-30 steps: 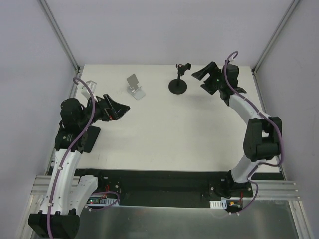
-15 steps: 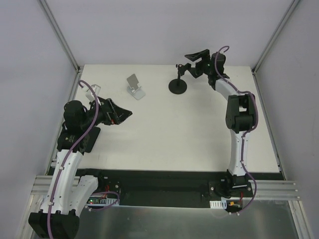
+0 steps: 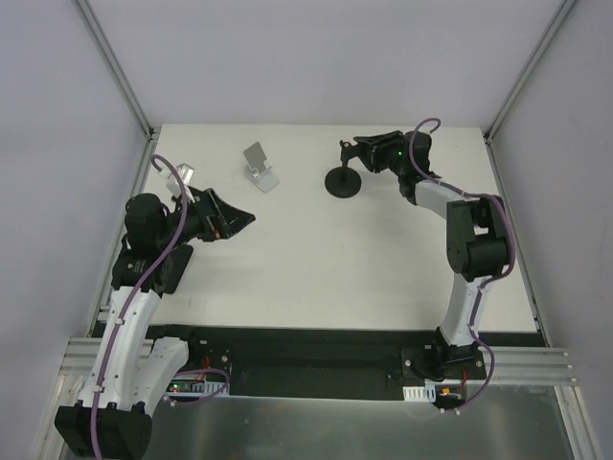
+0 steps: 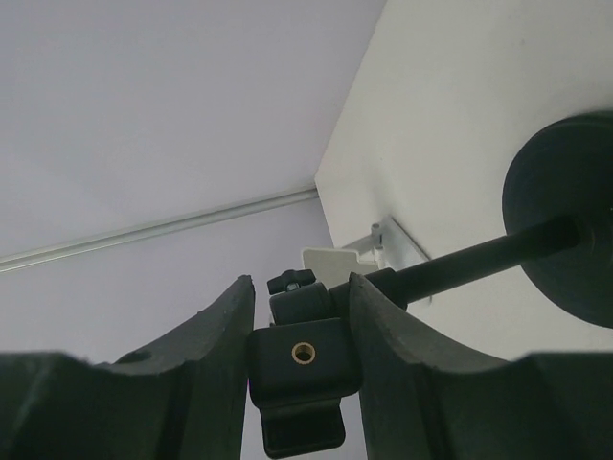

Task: Place the phone on the phone stand

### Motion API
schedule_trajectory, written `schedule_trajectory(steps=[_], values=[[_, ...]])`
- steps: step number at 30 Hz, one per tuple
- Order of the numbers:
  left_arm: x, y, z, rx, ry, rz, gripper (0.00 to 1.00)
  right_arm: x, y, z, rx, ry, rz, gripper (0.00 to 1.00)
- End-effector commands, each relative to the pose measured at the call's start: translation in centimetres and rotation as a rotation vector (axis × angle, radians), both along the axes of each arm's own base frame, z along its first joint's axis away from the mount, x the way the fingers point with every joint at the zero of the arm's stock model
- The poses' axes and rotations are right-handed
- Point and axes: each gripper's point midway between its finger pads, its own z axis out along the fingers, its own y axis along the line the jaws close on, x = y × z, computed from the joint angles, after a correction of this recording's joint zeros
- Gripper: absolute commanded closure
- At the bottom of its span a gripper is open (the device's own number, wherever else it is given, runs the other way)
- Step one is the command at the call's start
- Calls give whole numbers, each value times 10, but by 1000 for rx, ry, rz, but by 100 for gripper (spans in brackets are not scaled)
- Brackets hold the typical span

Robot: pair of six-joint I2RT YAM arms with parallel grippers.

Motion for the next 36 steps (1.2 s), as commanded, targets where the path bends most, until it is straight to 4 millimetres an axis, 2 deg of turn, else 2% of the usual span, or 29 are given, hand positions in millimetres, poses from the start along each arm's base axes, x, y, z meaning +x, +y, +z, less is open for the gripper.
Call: schedule_trajectory(steps=[1,2,3,4,5,6,7,8,9,10,11,12,16,18,19,20,22,23,25,26,28,29,30,32,33,34,35,36], values=[[4,-13,-10,-77,114,-40,8,-57,17,43,95,-36,-50,99],[6,-18,-11,-81,129,-56,8,-72,14,20,76,13,-93,99],[5,-32,-15,-68,148,-104,8,-90,26,36,104,0,-88,99],[3,-43,-15,-52,147,-140,8,-97,25,34,102,7,-133,99],[8,-49,-18,-19,140,-133,8,-119,37,15,89,50,-121,98],[12,-60,-19,-3,147,-150,7,-132,38,26,112,44,-133,97],[4,-81,-20,15,146,-208,7,-137,32,19,106,54,-204,96],[9,-86,-21,37,132,-195,7,-160,40,-2,84,91,-198,95],[13,-96,-23,49,124,-207,8,-172,39,4,92,76,-213,95],[10,-107,-24,61,118,-232,9,-177,35,0,92,81,-252,94],[14,-111,-27,77,108,-228,8,-192,41,6,105,71,-238,92],[16,-115,-33,80,123,-237,9,-203,34,-11,86,93,-253,90],[27,-125,-31,89,58,-251,7,-222,24,-14,41,75,-256,78],[26,-134,-36,113,47,-283,6,-228,26,-9,8,47,-217,63],[26,-138,-39,125,41,-295,4,-232,26,-10,-6,42,-196,53],[21,-147,-44,150,23,-330,3,-236,27,-6,-31,12,-173,33],[21,-155,-47,189,-12,-338,3,-244,28,-8,-75,2,-127,16],[20,-159,-50,213,-34,-349,3,-248,29,-3,-88,-12,-100,6],[22,-166,-58,241,-28,-348,4,-258,34,-5,-188,-62,-8,3],[24,-169,-64,253,-17,-353,7,-262,35,3,-208,-91,24,2],[27,-175,-66,258,-11,-355,11,-273,36,-2,-310,-146,106,2],[31,-176,-74,262,17,-341,14,-279,33,3,-335,-181,128,2],[35,-178,-73,265,22,-330,20,-283,29,-1,-432,-244,172,2],[44,-176,-82,295,48,-292,26,-293,22,-6,-514,-276,231,2],[49,-175,-79,302,44,-274,30,-295,17,-10,-558,-291,251,1],[51,-173,-82,317,55,-260,32,-304,18,-14,-594,-331,328,1],[54,-171,-83,328,50,-244,33,-302,8,-13,-605,-350,324,1],[59,-167,-85,346,47,-215,35,-307,3,-20,-615,-353,347,1]])
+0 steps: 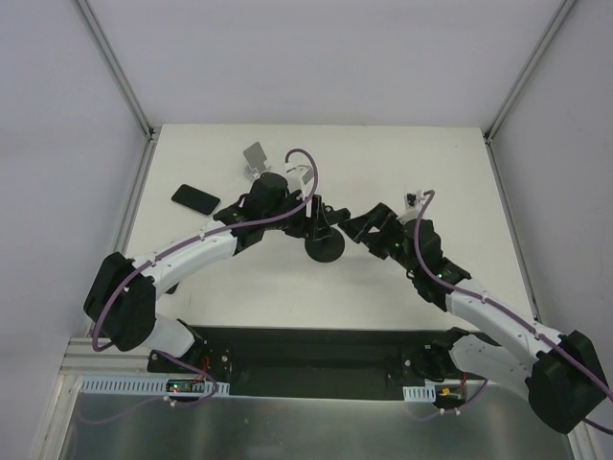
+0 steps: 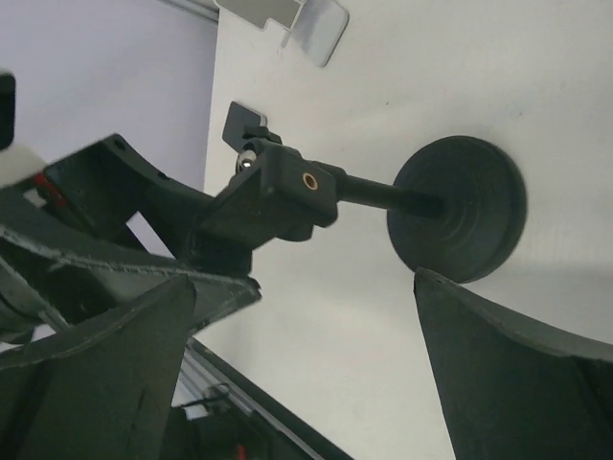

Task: Place the phone on the phone stand

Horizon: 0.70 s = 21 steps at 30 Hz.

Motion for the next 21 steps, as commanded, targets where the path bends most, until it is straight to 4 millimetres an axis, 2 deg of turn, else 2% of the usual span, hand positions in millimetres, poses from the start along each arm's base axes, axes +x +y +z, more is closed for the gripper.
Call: schedule_trajectory(steps=[1,2,4,6,10,13,14,15,16,17,18,19,20,21], values=[[30,11,16,40,-96,111,37,-24,-18,-18,-182,-110,210,1],[35,16,16,44,-98,131,38,-26,-25,-11,-206,-165,221,1],[42,23,13,53,-96,157,42,-31,-31,-11,-242,-202,239,1],[47,38,9,77,-72,196,45,-37,-37,-5,-274,-263,244,0],[43,52,10,88,-92,200,46,-41,-48,-7,-349,-306,240,0],[37,82,3,141,-81,271,33,-43,-52,-10,-400,-309,261,0],[32,89,10,117,-78,280,30,-44,-52,-10,-407,-305,271,0],[24,97,0,123,-48,286,27,-45,-51,-9,-414,-313,284,0],[22,106,2,106,-43,306,25,-47,-50,-7,-411,-317,297,0],[14,111,13,68,-63,307,23,-48,-49,-7,-413,-320,307,0],[6,117,5,75,-51,311,21,-49,-49,-5,-414,-325,310,0],[2,124,7,71,-56,328,21,-49,-49,-5,-415,-330,315,0],[-4,129,18,45,-83,344,20,-52,-50,-9,-428,-313,325,0],[-7,136,16,50,-83,366,19,-54,-51,-10,-435,-312,332,0]])
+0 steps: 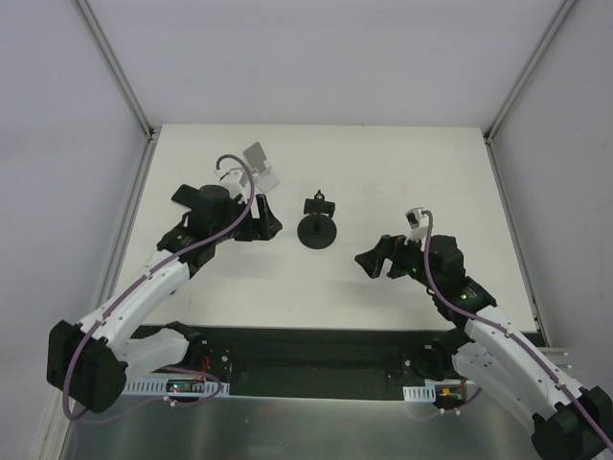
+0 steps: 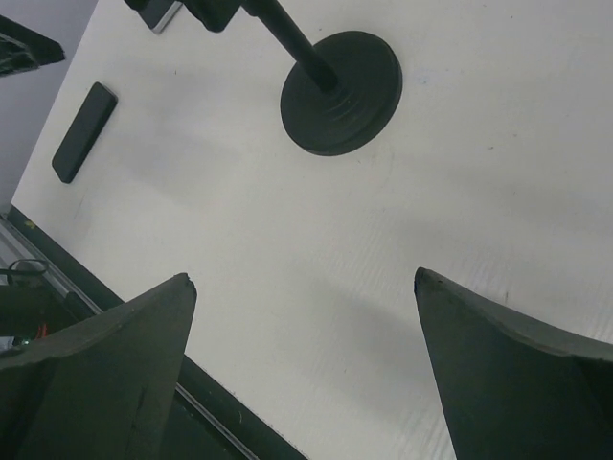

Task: Place the phone on the phone stand

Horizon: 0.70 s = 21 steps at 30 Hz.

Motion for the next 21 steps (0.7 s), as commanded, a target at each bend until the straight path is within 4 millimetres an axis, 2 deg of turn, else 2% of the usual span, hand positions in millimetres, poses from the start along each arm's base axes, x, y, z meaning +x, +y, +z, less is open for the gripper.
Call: schedule_trajectory(steps=[1,3,4,5,7,8,10,11,12,13,15,17,21], values=[[-22,27,14,-37,-27,71,18,-4,1,15,-37,-52,60,0],[-24,42,24,-61,-56,136,13,-7,-1,12,-55,-33,57,0],[-24,48,26,-89,-46,186,6,-7,-3,12,-59,-32,53,3],[-20,63,30,-109,-50,258,3,-9,-5,9,-67,-18,51,3],[-13,80,30,-167,-7,390,1,-10,-7,12,-67,-21,43,3],[-3,97,28,-191,19,474,1,-12,-8,12,-65,-13,38,3],[6,103,28,-287,100,525,1,-13,-9,13,-61,-16,28,3],[17,106,23,-313,161,546,1,-12,-10,15,-58,-17,24,3],[27,120,21,-349,194,601,1,-13,-10,15,-58,-18,24,3],[32,119,22,-396,245,600,1,-13,-11,18,-56,-23,20,4],[54,130,15,-417,320,638,1,-12,-12,21,-62,-26,19,4],[75,133,12,-404,345,623,1,-14,-13,22,-75,-19,19,4],[95,151,-7,-332,368,696,1,-12,-19,24,-98,-16,-6,4]])
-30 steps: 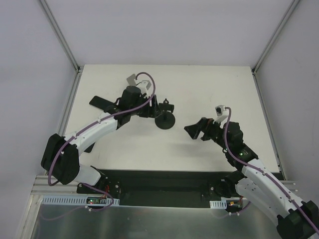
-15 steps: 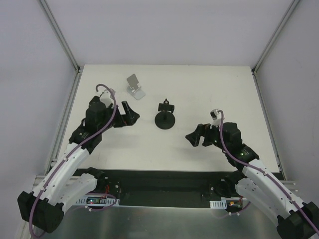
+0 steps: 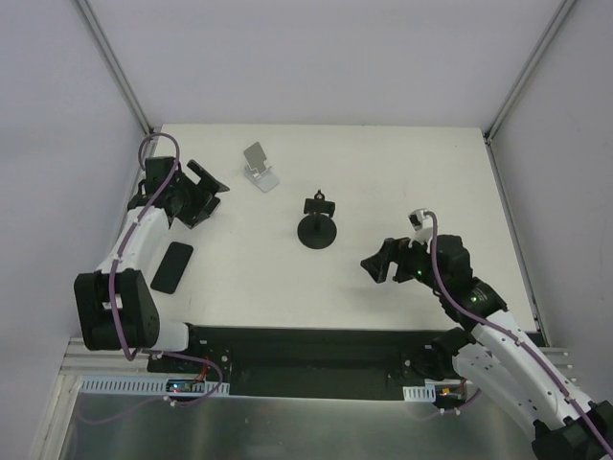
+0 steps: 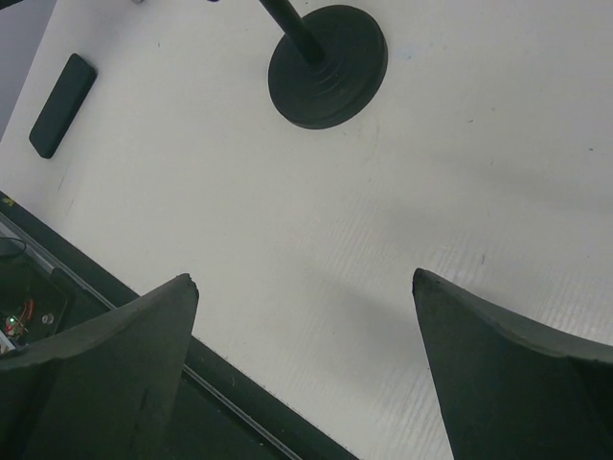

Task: Place the phone on the phone stand

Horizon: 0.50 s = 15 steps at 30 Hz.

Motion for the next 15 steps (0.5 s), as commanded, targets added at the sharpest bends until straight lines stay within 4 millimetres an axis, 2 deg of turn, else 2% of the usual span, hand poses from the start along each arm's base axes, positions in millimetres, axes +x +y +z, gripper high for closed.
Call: schedule_trajectory(steps=[1,4,6,7,9,10,11,13,15], values=[[22,6,10,-8,2,34,1,6,-8,21,-20,-52,-33,4],[31,23,-14,34,78,106,1,9,-8,20,-28,-55,-42,4],[33,35,-23,59,117,171,1,11,-7,23,-32,-54,-39,4],[32,37,-33,42,159,201,1,11,-7,21,-44,-49,-32,4],[37,41,-35,41,177,206,1,12,-6,22,-54,-45,-23,4],[32,41,-47,47,241,206,1,12,-6,22,-60,-41,-21,4],[37,44,-42,58,240,213,1,13,-7,22,-67,-45,-22,4],[36,49,-52,83,305,228,1,13,-9,21,-72,-46,-31,4],[33,51,-47,105,362,220,1,14,-10,18,-74,-41,-37,4]])
